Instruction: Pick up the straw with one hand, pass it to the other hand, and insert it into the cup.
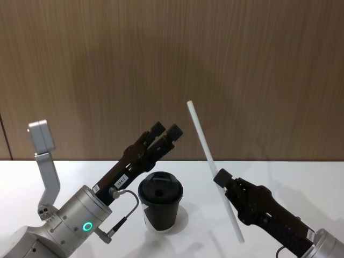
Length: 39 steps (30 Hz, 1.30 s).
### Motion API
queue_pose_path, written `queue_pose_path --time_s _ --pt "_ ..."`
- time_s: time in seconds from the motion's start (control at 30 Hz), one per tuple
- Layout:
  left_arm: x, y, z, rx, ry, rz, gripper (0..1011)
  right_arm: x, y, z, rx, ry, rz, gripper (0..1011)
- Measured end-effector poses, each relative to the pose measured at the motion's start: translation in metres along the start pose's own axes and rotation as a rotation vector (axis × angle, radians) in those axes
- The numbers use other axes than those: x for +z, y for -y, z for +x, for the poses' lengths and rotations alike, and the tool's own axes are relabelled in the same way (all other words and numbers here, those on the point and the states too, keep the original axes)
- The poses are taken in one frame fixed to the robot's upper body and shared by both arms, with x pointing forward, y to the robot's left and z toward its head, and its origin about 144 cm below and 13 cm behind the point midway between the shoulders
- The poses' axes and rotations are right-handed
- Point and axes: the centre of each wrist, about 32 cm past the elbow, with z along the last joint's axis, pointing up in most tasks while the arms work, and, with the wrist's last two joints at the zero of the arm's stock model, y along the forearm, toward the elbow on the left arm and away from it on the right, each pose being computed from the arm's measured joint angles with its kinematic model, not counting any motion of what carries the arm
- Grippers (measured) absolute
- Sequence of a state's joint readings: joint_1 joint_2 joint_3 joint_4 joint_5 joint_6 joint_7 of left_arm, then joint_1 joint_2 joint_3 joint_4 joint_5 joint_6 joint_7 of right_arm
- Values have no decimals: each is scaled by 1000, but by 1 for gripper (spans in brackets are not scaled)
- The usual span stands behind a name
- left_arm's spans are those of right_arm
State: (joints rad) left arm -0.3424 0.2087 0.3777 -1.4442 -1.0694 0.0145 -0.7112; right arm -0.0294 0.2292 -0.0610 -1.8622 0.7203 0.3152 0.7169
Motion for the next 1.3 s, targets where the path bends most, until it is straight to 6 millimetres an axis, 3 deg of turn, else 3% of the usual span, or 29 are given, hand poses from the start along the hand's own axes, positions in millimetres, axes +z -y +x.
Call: queue_pose_path --time_s 1.3 --pt "-2 3 8 -13 -34 23 1003 4 -14 14 9 17 -11 2"
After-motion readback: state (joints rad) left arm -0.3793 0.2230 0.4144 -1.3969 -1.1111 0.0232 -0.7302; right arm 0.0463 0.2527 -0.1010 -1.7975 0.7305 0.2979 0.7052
